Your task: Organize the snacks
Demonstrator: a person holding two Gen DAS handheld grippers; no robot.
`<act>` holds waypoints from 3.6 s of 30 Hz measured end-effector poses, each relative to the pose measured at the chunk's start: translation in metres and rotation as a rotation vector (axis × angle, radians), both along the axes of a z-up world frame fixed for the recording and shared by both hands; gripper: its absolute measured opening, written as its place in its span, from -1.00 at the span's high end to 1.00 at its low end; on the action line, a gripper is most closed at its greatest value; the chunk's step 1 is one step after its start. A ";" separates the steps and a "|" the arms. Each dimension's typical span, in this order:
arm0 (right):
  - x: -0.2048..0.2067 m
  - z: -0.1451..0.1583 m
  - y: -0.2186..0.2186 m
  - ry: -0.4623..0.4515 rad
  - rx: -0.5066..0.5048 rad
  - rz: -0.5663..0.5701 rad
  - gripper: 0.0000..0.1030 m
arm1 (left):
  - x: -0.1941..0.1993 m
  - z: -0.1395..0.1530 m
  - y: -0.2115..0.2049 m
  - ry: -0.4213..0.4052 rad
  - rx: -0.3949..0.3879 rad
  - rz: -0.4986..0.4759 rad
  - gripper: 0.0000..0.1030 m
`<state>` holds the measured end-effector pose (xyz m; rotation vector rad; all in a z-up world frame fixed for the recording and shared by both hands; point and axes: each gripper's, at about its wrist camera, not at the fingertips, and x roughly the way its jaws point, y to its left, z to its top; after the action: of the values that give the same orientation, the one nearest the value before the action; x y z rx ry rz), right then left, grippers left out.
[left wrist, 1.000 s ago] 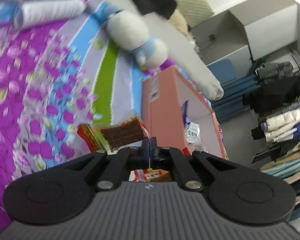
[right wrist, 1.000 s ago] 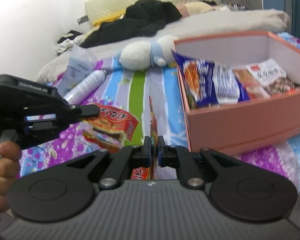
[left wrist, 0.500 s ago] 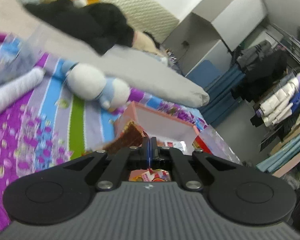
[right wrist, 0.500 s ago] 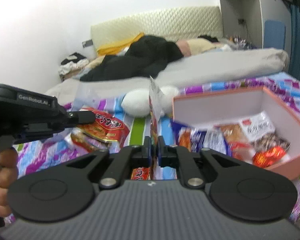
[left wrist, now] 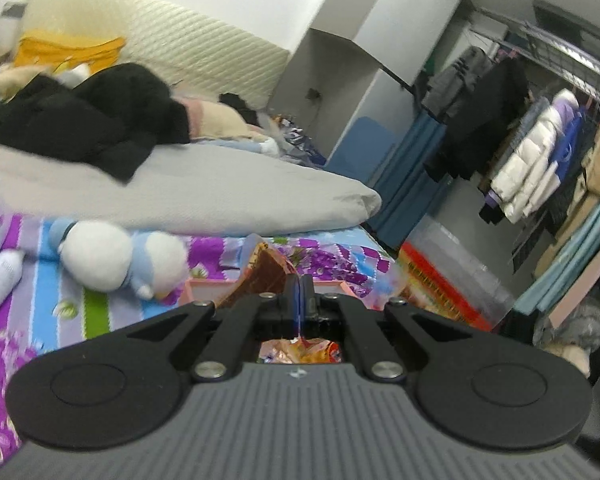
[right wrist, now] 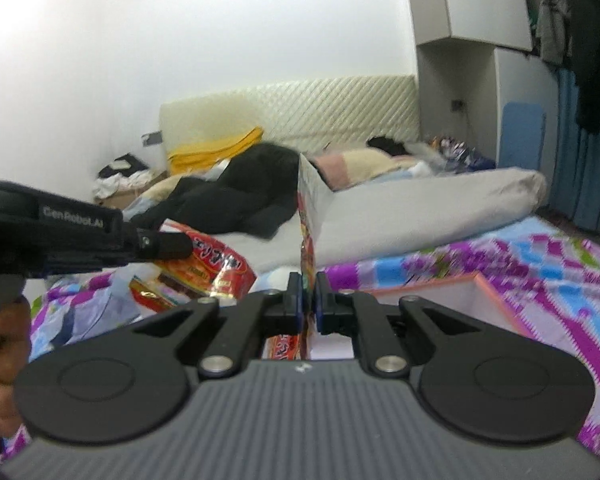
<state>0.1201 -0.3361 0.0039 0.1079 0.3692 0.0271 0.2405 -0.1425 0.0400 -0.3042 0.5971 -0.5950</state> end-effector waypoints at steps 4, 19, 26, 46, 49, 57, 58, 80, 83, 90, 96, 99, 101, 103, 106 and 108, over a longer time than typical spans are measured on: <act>0.009 0.008 -0.025 -0.019 -0.022 -0.044 0.82 | 0.018 0.005 -0.039 -0.007 0.052 -0.051 0.99; 0.095 -0.089 -0.111 0.354 0.038 -0.133 0.81 | 0.097 -0.102 -0.152 0.241 0.259 -0.157 0.99; 0.095 -0.136 -0.118 0.451 0.073 -0.136 0.78 | 0.099 -0.131 -0.160 0.284 0.294 -0.168 0.99; 0.046 -0.035 -0.126 0.208 0.080 -0.152 0.18 | 0.055 -0.012 -0.105 0.051 0.275 -0.139 -0.01; 0.026 -0.014 -0.120 0.155 0.082 -0.156 0.18 | 0.036 0.008 -0.093 0.003 0.270 -0.123 -0.01; -0.022 0.013 -0.099 0.064 0.079 -0.141 0.18 | -0.020 0.025 -0.069 -0.103 0.282 -0.110 -0.01; -0.027 0.013 -0.096 0.058 0.078 -0.137 0.18 | -0.027 0.024 -0.067 -0.115 0.284 -0.108 -0.01; -0.114 -0.036 -0.051 0.043 0.134 -0.173 0.18 | -0.123 -0.035 -0.009 -0.148 0.284 -0.045 -0.01; -0.121 -0.043 -0.046 0.047 0.118 -0.181 0.18 | -0.140 -0.043 -0.011 -0.183 0.339 -0.029 -0.01; -0.135 -0.058 -0.039 0.079 0.122 -0.194 0.18 | -0.163 -0.059 -0.003 -0.156 0.337 -0.014 -0.01; -0.140 -0.069 -0.036 0.108 0.122 -0.196 0.18 | -0.165 -0.070 0.003 -0.118 0.328 0.004 -0.01; -0.139 -0.076 -0.037 0.126 0.110 -0.203 0.18 | -0.160 -0.078 0.007 -0.085 0.329 0.021 -0.22; -0.139 -0.080 -0.039 0.130 0.116 -0.208 0.18 | -0.157 -0.081 0.010 -0.076 0.332 0.039 -0.46; -0.139 -0.080 -0.037 0.128 0.096 -0.215 0.17 | -0.155 -0.082 0.014 -0.077 0.337 0.070 -0.63; -0.138 -0.080 -0.039 0.120 0.086 -0.225 -0.69 | -0.154 -0.081 0.017 -0.088 0.344 0.090 -0.82; -0.138 -0.079 -0.041 0.097 0.085 -0.237 -1.00 | -0.153 -0.080 0.018 -0.096 0.349 0.102 -0.89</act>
<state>-0.0184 -0.3767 -0.0753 0.2375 0.4502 -0.1975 0.0876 -0.1242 -0.0402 0.0220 0.5775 -0.3954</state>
